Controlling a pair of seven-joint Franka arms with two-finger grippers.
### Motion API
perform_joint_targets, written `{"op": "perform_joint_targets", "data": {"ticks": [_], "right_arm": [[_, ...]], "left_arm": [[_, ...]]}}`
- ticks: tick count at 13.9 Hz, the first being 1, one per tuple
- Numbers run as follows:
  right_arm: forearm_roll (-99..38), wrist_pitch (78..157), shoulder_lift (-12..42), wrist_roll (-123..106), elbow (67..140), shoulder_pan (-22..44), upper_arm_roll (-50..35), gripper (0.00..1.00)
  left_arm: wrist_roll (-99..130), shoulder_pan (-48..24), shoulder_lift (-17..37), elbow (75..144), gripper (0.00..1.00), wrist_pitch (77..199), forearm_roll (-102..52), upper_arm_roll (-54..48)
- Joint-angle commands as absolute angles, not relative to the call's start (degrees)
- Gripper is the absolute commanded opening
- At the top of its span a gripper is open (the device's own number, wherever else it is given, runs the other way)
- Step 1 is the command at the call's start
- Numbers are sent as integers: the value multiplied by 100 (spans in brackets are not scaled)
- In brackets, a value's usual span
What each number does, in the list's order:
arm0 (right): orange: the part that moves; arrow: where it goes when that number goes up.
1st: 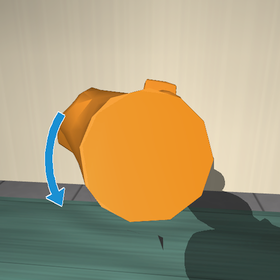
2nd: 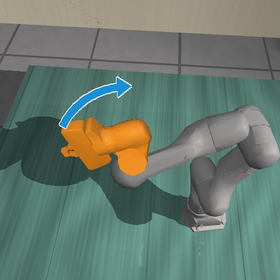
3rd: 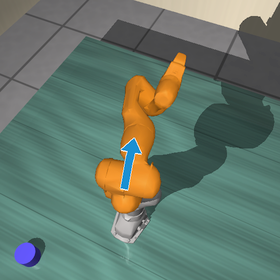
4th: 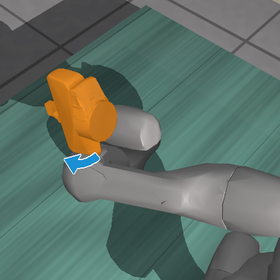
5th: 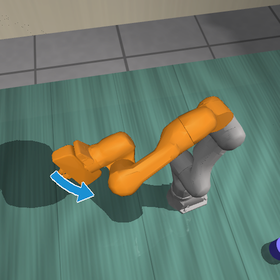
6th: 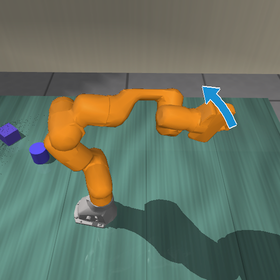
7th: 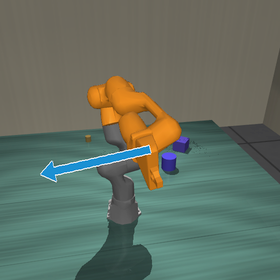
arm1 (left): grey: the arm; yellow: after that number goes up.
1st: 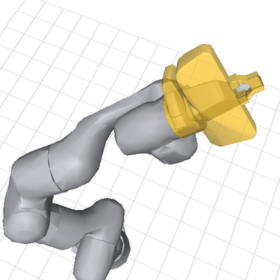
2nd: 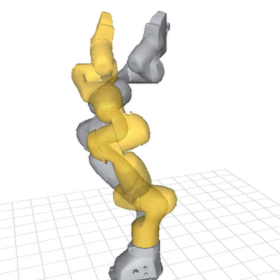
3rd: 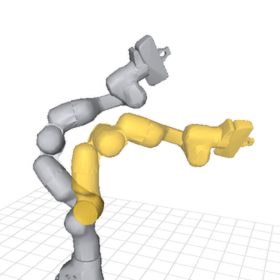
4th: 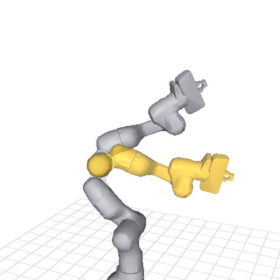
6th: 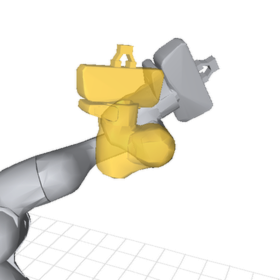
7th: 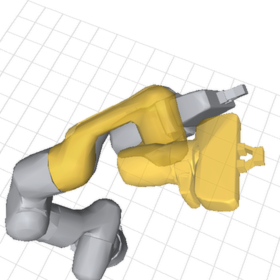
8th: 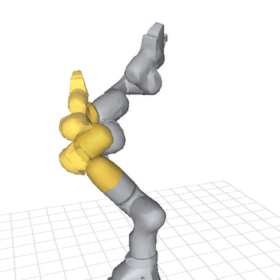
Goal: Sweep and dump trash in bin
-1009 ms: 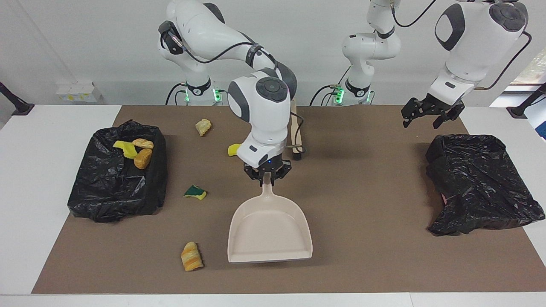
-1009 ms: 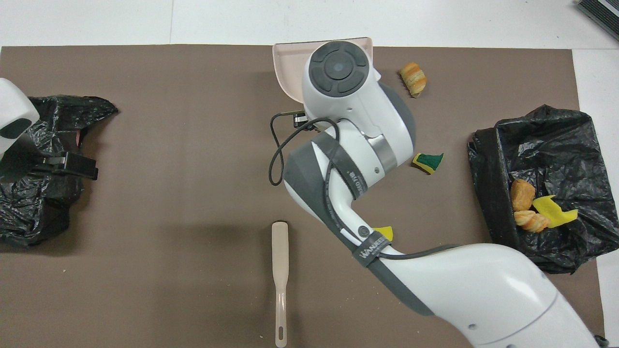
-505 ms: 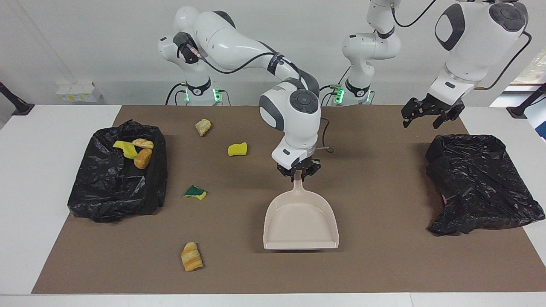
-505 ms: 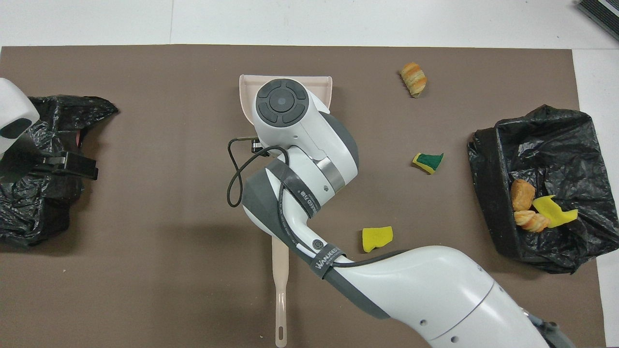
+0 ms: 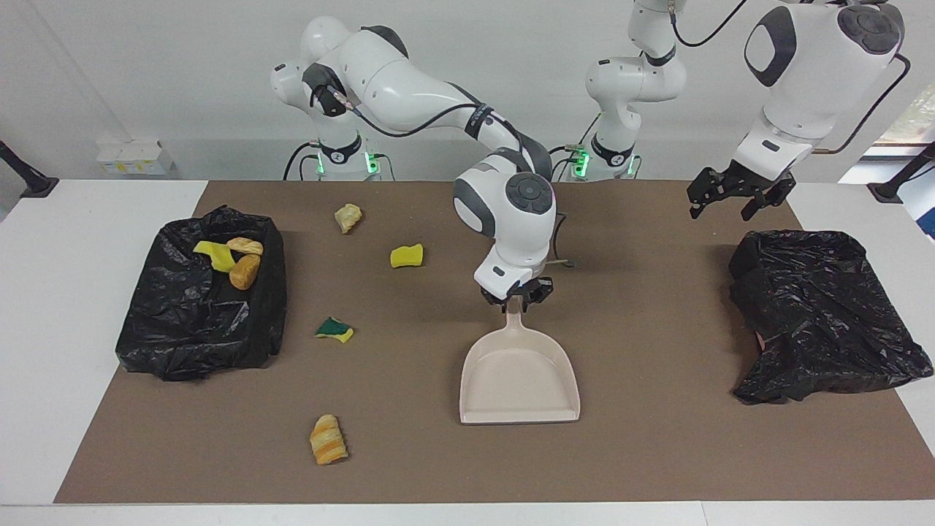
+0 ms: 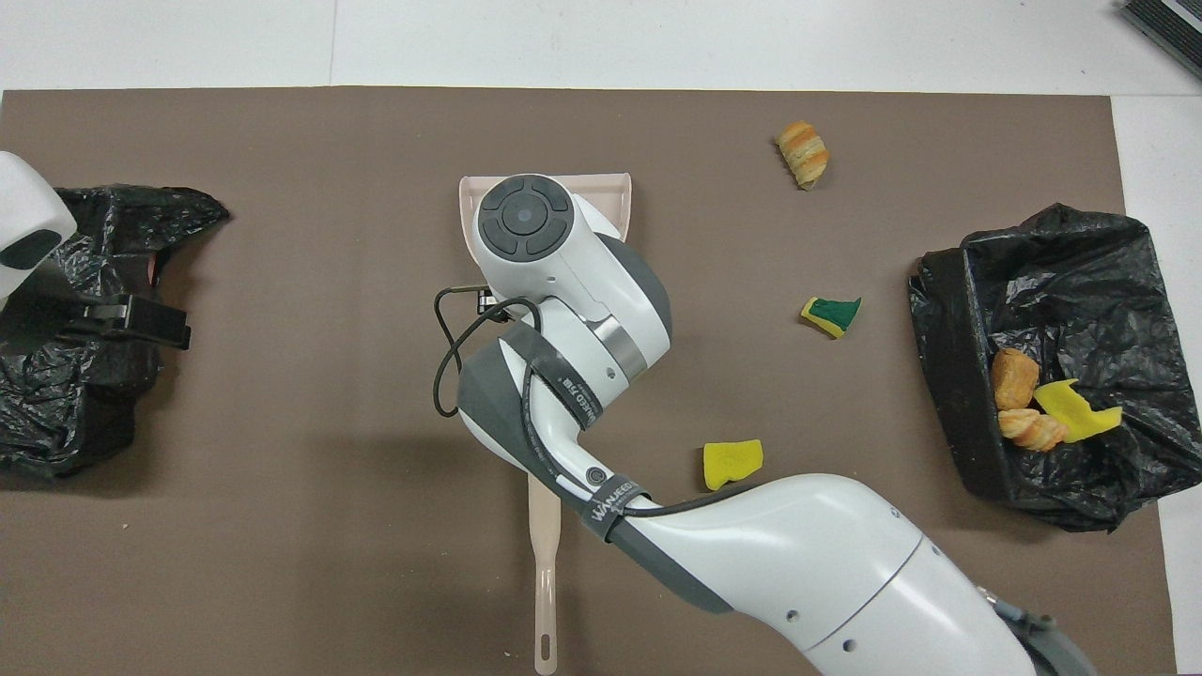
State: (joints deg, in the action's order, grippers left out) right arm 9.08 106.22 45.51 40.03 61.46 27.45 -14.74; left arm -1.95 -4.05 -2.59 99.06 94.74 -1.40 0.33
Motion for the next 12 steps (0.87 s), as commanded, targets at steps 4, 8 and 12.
{"op": "perform_joint_targets", "data": {"ticks": [4, 8, 12], "right_arm": [[107, 10608, 3966, 4052, 6599, 2373, -1538, 100], [-8, 10512, 2781, 4069, 7731, 2382, -1547, 100], [-360, 10414, 1461, 4428, 9497, 2522, -1547, 100]], "left_arm": [[-141, -484, -237, 9800, 100, 9457, -70, 70], [-132, -580, -237, 9809, 100, 9457, -88, 18], [682, -1035, -159, 9809, 100, 10351, -97, -140]]}}
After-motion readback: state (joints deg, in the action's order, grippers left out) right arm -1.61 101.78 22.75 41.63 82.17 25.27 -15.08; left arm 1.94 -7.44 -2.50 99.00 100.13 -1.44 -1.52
